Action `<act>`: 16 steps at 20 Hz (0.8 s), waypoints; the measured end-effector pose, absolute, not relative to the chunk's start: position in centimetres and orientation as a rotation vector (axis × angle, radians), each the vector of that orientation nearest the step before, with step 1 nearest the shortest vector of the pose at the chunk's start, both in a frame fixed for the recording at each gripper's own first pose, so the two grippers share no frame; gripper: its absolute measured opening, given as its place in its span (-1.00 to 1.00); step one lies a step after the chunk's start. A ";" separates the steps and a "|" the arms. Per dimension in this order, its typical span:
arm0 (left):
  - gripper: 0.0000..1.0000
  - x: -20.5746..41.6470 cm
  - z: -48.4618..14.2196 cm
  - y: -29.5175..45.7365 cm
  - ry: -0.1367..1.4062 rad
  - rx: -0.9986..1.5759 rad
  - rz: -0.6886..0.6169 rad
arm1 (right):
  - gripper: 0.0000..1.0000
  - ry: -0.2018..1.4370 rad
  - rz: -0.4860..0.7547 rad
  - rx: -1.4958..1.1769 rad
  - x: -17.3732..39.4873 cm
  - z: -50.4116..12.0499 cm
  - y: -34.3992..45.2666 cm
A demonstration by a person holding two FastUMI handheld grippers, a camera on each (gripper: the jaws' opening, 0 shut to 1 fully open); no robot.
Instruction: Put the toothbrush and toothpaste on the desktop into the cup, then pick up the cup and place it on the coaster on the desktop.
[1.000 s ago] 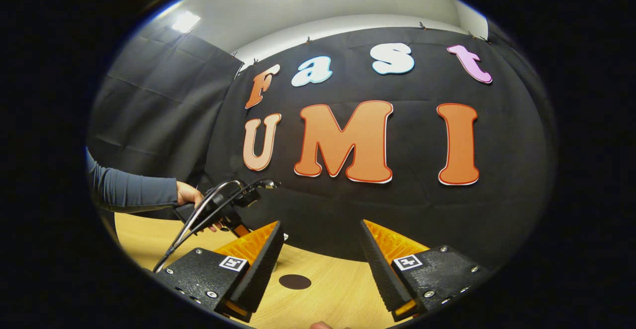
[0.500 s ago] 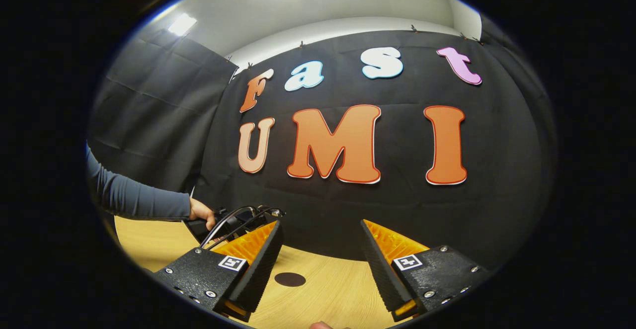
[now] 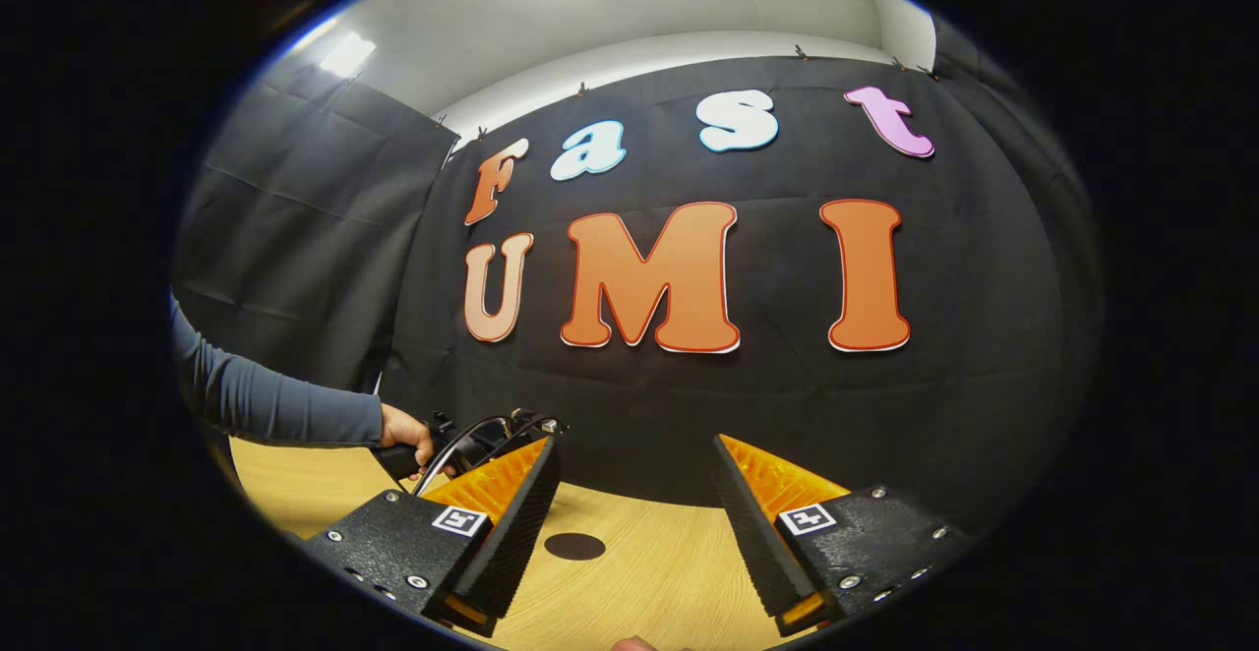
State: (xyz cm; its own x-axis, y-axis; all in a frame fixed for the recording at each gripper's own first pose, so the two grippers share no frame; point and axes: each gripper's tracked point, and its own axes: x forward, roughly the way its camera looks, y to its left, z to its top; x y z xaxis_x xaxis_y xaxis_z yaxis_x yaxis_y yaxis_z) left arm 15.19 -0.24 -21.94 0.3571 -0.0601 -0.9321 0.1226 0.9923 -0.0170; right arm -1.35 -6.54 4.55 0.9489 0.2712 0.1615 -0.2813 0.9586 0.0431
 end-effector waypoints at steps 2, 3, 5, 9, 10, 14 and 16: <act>-0.51 15.1 -21.6 -0.1 1.195 0.068 -0.104 | 0.84 -0.160 0.276 0.070 -1.9 4.7 -6.8; -0.51 15.1 -21.4 0.1 1.188 0.067 -0.105 | 0.84 -0.162 0.271 0.068 -2.0 4.7 -7.0; -0.51 15.4 -21.7 0.1 1.176 0.062 -0.114 | 0.84 -0.161 0.258 0.058 -2.1 4.5 -7.4; -0.51 15.9 -22.1 0.1 1.140 0.079 -0.150 | 0.84 -0.158 0.233 0.036 -2.7 3.9 -8.1; -0.50 16.0 -22.1 0.1 1.132 0.080 -0.159 | 0.84 -0.152 0.229 0.031 -2.9 3.6 -8.2; -0.50 16.4 -22.5 0.2 1.122 0.092 -0.193 | 0.84 -0.132 0.209 0.021 -3.3 2.9 -9.2; -0.51 16.3 -22.8 -0.3 1.130 0.090 -0.205 | 0.84 -0.126 0.203 0.026 -3.5 2.7 -9.5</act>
